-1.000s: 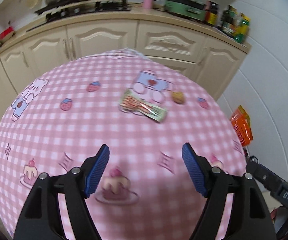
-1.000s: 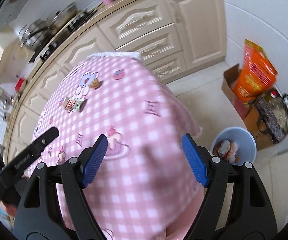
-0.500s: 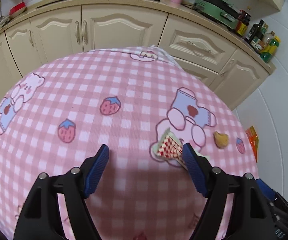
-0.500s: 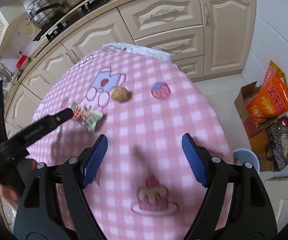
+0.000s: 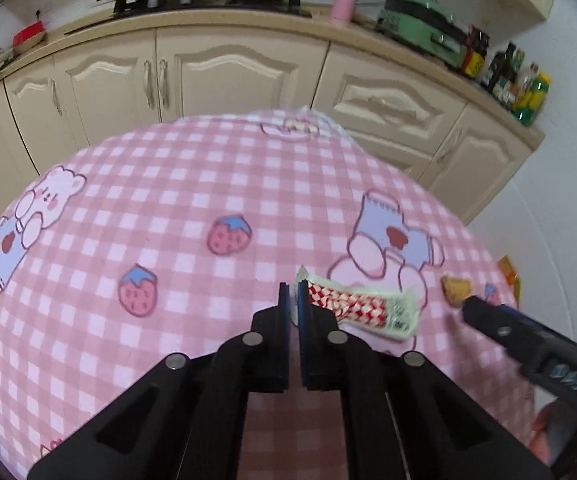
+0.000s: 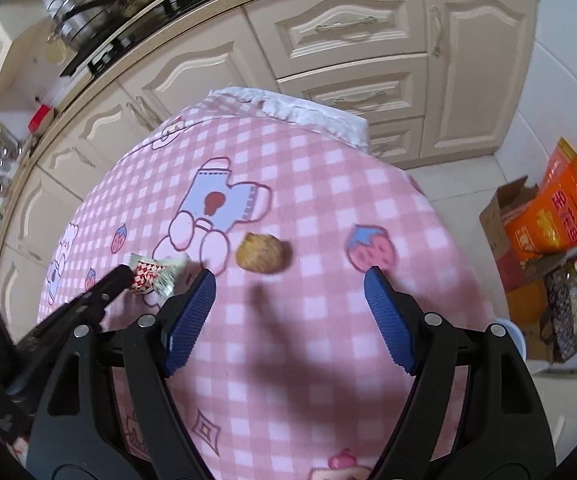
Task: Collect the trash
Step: 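Grasp the red-white wrapper with the left tool while the right grasps the walnut, then carry the wrapper and walnut with both tools over the bin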
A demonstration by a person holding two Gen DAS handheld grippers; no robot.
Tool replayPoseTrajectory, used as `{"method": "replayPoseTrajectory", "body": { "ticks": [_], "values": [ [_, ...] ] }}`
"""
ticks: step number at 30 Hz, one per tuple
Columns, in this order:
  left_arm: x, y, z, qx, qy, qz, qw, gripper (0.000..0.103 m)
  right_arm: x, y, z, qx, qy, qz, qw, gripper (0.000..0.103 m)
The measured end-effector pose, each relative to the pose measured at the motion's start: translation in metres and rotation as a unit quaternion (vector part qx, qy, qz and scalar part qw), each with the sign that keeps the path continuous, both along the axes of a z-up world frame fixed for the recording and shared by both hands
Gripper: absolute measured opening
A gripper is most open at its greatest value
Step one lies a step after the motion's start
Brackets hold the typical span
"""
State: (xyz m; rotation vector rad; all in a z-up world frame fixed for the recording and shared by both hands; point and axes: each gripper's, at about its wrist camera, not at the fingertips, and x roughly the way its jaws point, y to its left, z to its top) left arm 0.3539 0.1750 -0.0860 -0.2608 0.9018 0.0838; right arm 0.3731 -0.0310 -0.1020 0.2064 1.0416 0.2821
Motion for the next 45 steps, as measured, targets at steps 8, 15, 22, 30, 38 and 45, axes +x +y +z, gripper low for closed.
{"method": "replayPoseTrajectory", "body": {
  "ticks": [8, 15, 22, 30, 38, 45],
  "values": [
    [-0.008, 0.019, 0.012, -0.024, -0.029, 0.014, 0.9992, 0.003, 0.016, 0.026, -0.004, -0.045, -0.028, 0.022, 0.998, 0.024],
    [-0.024, 0.02, 0.028, -0.045, -0.07, 0.015, 0.9964, 0.003, 0.006, 0.001, 0.002, 0.009, -0.032, -0.007, 0.999, 0.024],
    [-0.039, 0.002, 0.042, -0.048, -0.101, -0.009, 0.9937, 0.003, -0.022, -0.03, 0.019, 0.031, -0.053, -0.04, 0.997, 0.024],
    [-0.056, -0.035, 0.052, -0.041, -0.111, -0.059, 0.9912, 0.003, -0.057, -0.071, 0.029, 0.029, -0.068, -0.078, 0.994, 0.024],
    [-0.078, -0.09, 0.07, -0.03, -0.146, -0.129, 0.9804, 0.003, -0.101, -0.129, 0.034, 0.029, -0.079, -0.138, 0.987, 0.024],
    [-0.092, -0.148, 0.075, -0.011, -0.141, -0.193, 0.9709, 0.003, -0.132, -0.175, 0.029, 0.032, -0.078, -0.188, 0.979, 0.024]
  ]
}}
